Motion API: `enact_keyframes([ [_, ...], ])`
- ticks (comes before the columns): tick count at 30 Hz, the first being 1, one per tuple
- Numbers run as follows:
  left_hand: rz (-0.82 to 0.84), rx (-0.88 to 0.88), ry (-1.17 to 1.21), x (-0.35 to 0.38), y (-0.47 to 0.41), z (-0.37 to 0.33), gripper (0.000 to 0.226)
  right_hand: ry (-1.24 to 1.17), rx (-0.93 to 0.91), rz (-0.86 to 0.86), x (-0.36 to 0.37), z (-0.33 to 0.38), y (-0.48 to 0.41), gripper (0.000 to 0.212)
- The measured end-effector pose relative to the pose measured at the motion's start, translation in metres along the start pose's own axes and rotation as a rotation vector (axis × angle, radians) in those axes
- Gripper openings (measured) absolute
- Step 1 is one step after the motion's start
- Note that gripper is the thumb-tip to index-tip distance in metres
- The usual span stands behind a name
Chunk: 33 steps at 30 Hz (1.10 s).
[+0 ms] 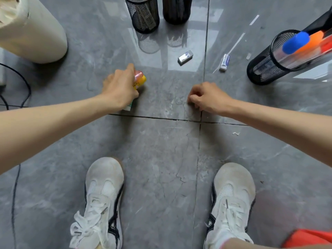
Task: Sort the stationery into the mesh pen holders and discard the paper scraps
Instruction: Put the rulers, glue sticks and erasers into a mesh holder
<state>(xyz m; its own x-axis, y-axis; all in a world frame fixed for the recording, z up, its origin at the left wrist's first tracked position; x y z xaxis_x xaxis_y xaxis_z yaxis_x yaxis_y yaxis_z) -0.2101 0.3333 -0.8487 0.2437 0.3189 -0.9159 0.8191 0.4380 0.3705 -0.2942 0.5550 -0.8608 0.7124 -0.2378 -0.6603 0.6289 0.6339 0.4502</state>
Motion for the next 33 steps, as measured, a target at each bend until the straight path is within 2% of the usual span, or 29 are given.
enact_keyframes([
  [3,0.013,-0.005,0.076,-0.008,-0.002,-0.026,0.032,-0.137,0.052,0.008,-0.004,0.001,-0.001,0.017],
  [5,0.054,-0.001,0.385,-0.015,-0.007,-0.052,0.02,-0.386,0.112,0.001,-0.01,0.003,-0.003,0.014],
  [6,0.103,0.002,0.576,-0.016,-0.008,-0.063,0.022,-0.527,0.136,-0.004,-0.012,0.004,-0.004,0.012],
  [8,0.177,0.035,0.8,-0.023,-0.01,-0.091,0.029,-0.759,0.173,-0.018,-0.025,0.007,-0.005,0.014],
  [12,0.281,0.116,0.991,-0.032,-0.018,-0.133,0.026,-1.028,0.158,-0.066,-0.055,0.007,0.001,0.024],
  [15,0.393,0.154,1.107,-0.038,-0.026,-0.158,0.03,-1.134,0.087,-0.192,-0.08,-0.003,0.015,0.02],
  [19,0.475,0.241,1.205,-0.051,-0.028,-0.186,0.037,-0.916,0.033,-0.393,-0.106,-0.013,0.031,0.047],
  [21,0.495,0.303,1.24,-0.058,-0.026,-0.209,0.037,-0.802,0.006,-0.509,-0.123,-0.017,0.041,0.052],
  [24,0.474,0.369,1.264,-0.066,-0.024,-0.24,0.027,-0.621,-0.007,-0.707,-0.146,-0.025,0.054,0.047],
  [26,0.404,0.361,1.244,-0.069,-0.025,-0.257,0.017,-0.488,0.032,-0.843,-0.155,-0.032,0.063,0.044],
  [29,0.309,0.327,1.228,-0.068,-0.029,-0.274,0.02,-0.452,0.076,-1.017,-0.161,-0.048,0.071,0.032],
  [33,0.223,0.356,1.123,-0.06,-0.036,-0.28,0.023,-0.345,0.142,-1.108,-0.152,-0.067,0.078,0.027],
])
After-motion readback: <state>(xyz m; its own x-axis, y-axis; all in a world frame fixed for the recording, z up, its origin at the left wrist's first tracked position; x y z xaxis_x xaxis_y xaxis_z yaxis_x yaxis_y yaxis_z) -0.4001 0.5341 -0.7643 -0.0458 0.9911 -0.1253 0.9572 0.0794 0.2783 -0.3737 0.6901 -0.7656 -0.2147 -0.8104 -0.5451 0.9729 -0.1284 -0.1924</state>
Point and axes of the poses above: each hand's wrist, its own y-axis away from the middle knuckle, its own x-axis out of the palm, z = x × y, the point moved 1 cm from there along -y, towards the middle knuckle, and after that the axes turned 2 degrees about -x, right-handed, at the moved point
